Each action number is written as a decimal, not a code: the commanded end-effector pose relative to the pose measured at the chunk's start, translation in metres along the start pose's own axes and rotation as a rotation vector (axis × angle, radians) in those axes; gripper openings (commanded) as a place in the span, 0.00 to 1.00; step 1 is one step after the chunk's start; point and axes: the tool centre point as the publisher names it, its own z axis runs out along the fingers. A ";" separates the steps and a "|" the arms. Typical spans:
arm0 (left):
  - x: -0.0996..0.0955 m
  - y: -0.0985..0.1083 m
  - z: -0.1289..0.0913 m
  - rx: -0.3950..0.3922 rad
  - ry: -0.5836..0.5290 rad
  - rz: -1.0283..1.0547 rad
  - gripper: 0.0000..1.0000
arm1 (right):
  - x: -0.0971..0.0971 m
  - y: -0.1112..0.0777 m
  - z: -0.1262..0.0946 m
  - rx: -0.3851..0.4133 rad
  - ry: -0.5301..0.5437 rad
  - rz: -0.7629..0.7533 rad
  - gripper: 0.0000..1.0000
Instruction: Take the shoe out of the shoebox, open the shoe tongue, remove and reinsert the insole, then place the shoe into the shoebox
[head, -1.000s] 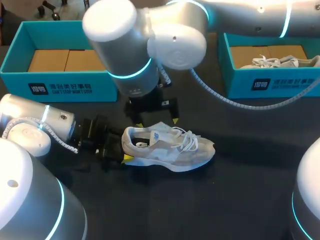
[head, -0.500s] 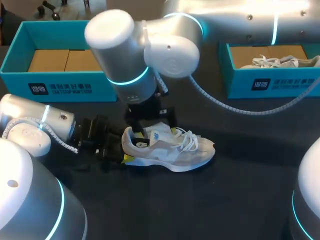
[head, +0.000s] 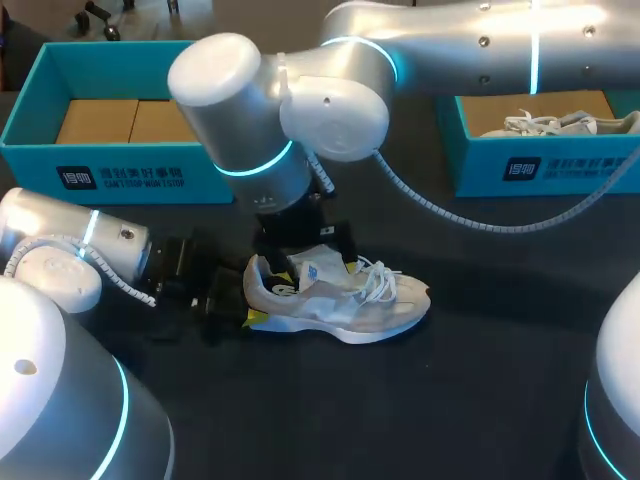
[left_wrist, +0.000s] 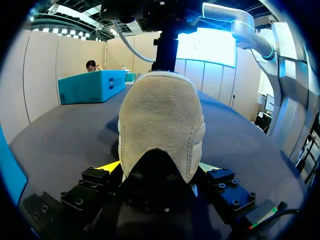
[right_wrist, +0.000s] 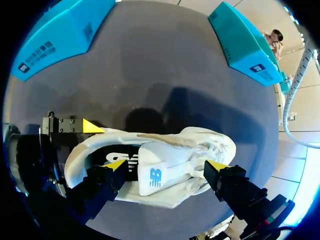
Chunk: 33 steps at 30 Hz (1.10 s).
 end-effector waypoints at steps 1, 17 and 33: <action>0.000 0.000 -0.001 -0.002 0.001 0.000 0.00 | 0.011 -0.008 0.008 -0.010 -0.042 0.051 1.00; 0.000 0.000 -0.001 -0.002 0.001 0.000 0.00 | -0.003 -0.016 0.013 0.005 -0.146 0.097 1.00; 0.000 0.000 -0.001 -0.002 0.001 0.000 0.00 | -0.035 -0.020 0.004 0.035 -0.236 0.131 1.00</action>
